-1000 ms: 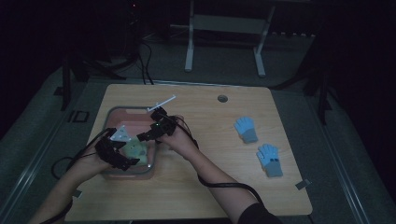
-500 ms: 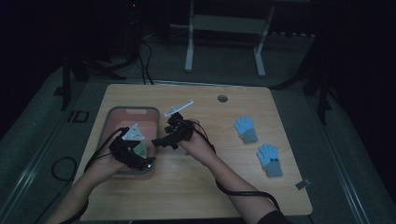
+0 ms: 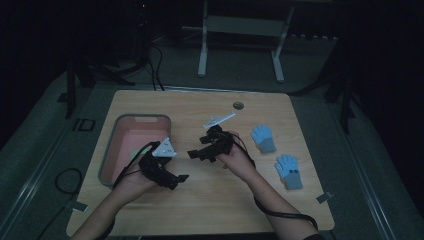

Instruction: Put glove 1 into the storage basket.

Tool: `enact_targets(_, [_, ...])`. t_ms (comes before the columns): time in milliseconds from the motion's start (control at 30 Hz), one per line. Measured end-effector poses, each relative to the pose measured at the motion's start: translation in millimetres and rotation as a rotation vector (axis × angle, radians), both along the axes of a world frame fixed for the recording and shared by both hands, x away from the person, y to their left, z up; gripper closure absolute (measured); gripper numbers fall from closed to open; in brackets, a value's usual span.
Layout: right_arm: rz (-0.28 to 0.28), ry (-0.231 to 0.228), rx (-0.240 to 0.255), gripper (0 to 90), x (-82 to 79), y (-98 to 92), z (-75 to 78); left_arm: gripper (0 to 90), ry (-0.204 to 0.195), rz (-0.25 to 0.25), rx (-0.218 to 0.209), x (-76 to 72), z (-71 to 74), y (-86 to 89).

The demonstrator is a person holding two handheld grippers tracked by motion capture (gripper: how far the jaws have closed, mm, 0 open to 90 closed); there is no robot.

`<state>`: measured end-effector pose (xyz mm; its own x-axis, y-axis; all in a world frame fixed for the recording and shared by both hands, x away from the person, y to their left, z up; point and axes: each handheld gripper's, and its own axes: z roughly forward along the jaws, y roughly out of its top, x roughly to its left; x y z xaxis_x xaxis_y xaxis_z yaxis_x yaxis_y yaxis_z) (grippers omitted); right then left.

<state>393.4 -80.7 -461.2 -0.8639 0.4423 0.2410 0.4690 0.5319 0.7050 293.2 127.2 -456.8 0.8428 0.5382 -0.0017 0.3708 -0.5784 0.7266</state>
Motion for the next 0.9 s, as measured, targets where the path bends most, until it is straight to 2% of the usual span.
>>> enact_targets(100, [-0.023, -0.005, -0.005, 16.6, -1.5, -13.7, -1.0, 8.0, 0.007, -0.021, -0.011, -2.7, -2.3, -13.0])
enact_targets(167, [-0.048, -0.014, -0.013, 16.5, -2.6, -21.2, -2.2, 8.0, 0.027, -0.044, -0.004, -3.8, -4.9, -21.2])
enact_targets(200, [-0.064, -0.01, -0.012, 16.5, -3.0, -25.1, -3.0, 8.0, 0.019, -0.045, 0.006, -4.8, -6.3, -25.1])
enact_targets(300, [-0.1, 0.009, -0.002, 15.0, -3.5, -37.0, -6.3, 7.0, 0.03, -0.038, -0.015, -4.8, -11.1, -32.4])
enact_targets(433, [-0.128, -0.015, -0.001, 13.1, -5.1, -52.2, -10.7, 2.4, 0.055, -0.053, -0.04, -4.8, -17.5, -39.8])
enact_targets(533, [-0.134, -0.023, -0.006, 13.1, -6.4, -61.5, -14.9, 1.9, 0.037, -0.047, -0.051, -6.1, -23.6, -43.9])
enact_targets(600, [-0.134, -0.031, -0.017, 13.0, -7.8, -66.1, -18.3, 1.9, 0.039, -0.045, -0.055, -6.7, -29.4, -46.5])
enact_targets(800, [-0.125, -0.024, -0.031, 13.0, -12.6, -81.6, -33.0, 2.0, 0.003, -0.035, -0.062, -13.6, -48.8, -54.7])
enact_targets(900, [-0.131, -0.019, -0.033, 13.1, -13.9, -89.0, -39.3, 2.0, 0.015, -0.051, -0.091, -16.1, -56.7, -57.5])
